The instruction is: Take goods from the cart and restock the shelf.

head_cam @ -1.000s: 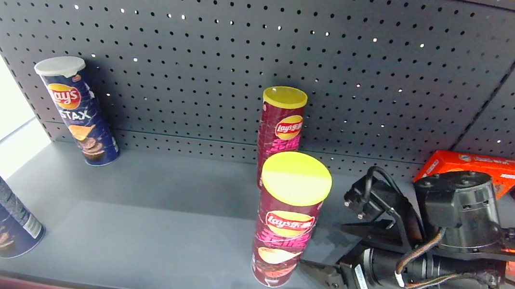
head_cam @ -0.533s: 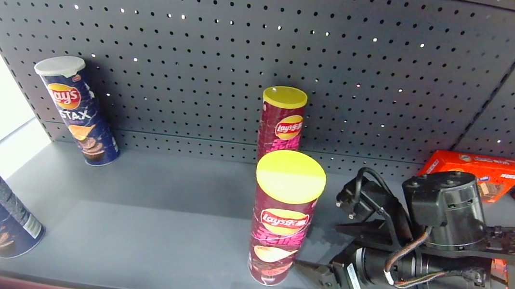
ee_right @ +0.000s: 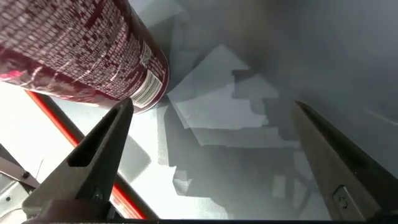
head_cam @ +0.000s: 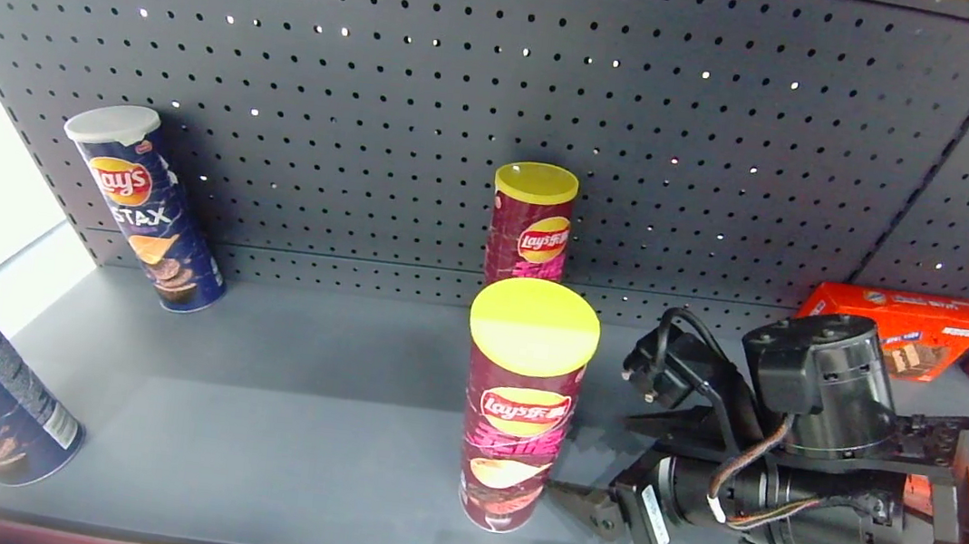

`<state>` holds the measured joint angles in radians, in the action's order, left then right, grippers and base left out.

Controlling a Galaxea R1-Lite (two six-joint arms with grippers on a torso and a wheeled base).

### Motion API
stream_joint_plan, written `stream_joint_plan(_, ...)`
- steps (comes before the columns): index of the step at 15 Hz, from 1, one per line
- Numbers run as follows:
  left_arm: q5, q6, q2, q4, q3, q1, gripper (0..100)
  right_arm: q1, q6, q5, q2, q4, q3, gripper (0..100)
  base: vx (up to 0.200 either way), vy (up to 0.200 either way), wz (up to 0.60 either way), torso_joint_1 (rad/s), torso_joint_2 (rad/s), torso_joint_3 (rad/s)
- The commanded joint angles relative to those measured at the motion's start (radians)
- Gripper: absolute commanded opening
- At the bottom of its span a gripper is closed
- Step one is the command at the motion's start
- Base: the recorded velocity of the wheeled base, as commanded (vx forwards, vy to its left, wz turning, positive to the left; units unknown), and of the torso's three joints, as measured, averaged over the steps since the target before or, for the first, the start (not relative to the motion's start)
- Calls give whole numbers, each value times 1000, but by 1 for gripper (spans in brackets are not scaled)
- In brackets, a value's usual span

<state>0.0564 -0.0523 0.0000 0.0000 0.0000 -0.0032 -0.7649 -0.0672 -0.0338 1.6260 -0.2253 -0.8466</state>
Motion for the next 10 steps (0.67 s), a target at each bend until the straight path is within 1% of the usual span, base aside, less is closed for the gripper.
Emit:
stream_joint_plan(1,0,0,2,0,0,0,100,-1,0,-3,-9,0,4,100,0,0,0,0,0,0)
stream_joint_plan(3,0,0,2,0,0,0,100,9,1,-3,-28,0,12,100,0,0,0,0,0,0)
stream_joint_plan(5,0,0,2,0,0,0,100,73,1,-6,-132,0,20,100,0,0,0,0,0,0)
stream_joint_plan(8,0,0,2,0,0,0,100,196,3,-5,-293,1,21,100,0,0,0,0,0,0)
stream_joint_plan(9,0,0,2,0,0,0,100,271,1,-5,-383,1,37,100,0,0,0,0,0,0)
stream_joint_plan(10,0,0,2,0,0,0,100,311,0,-3,-434,1,55,100,0,0,0,0,0,0)
